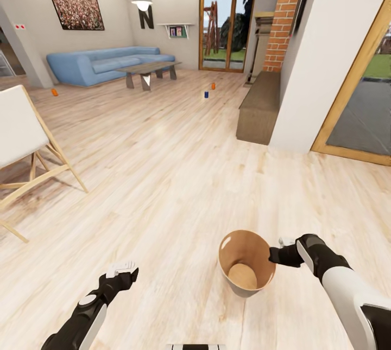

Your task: Put the three can of soda from the living room inside the tash can in the kitchen.

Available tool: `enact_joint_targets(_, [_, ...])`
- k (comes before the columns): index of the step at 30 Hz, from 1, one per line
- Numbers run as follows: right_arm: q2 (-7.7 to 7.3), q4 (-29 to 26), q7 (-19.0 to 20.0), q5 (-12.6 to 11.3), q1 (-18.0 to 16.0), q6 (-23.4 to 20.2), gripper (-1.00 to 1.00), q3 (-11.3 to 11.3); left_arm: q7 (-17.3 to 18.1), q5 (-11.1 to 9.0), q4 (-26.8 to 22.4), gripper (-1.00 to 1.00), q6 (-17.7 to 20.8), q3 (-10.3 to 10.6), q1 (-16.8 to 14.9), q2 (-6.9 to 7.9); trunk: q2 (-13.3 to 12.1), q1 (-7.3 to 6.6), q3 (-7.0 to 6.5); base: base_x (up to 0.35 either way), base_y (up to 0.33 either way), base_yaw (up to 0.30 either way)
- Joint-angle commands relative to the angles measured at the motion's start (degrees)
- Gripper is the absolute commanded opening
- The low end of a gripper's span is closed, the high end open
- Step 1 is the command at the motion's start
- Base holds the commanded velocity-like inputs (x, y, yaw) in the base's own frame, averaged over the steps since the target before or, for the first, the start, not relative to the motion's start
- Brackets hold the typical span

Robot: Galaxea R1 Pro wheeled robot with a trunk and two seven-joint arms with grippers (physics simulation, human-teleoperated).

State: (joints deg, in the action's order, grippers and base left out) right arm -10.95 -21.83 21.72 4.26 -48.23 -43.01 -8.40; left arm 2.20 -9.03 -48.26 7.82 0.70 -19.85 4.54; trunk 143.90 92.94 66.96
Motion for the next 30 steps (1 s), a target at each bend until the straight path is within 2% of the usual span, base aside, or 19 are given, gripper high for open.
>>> enact_joint_targets(1, [0.01, 0.0, 0.2, -0.5, 0.0, -0.1, -1.0, 0.0, 0.0, 0.0, 0.0, 1.0, 0.0, 0.0, 0.0, 0.01, 0.0, -0.02, -0.23, 0.0, 0.0, 0.0])
enact_joint_targets(30, [0.47, 0.1, 0.2, -0.5, 0.0, -0.1, -1.0, 0.0, 0.0, 0.1, 0.0, 1.0, 0.1, 0.0, 0.0, 0.02, -0.4, -0.77, -6.65, 0.0, 0.0, 0.0])
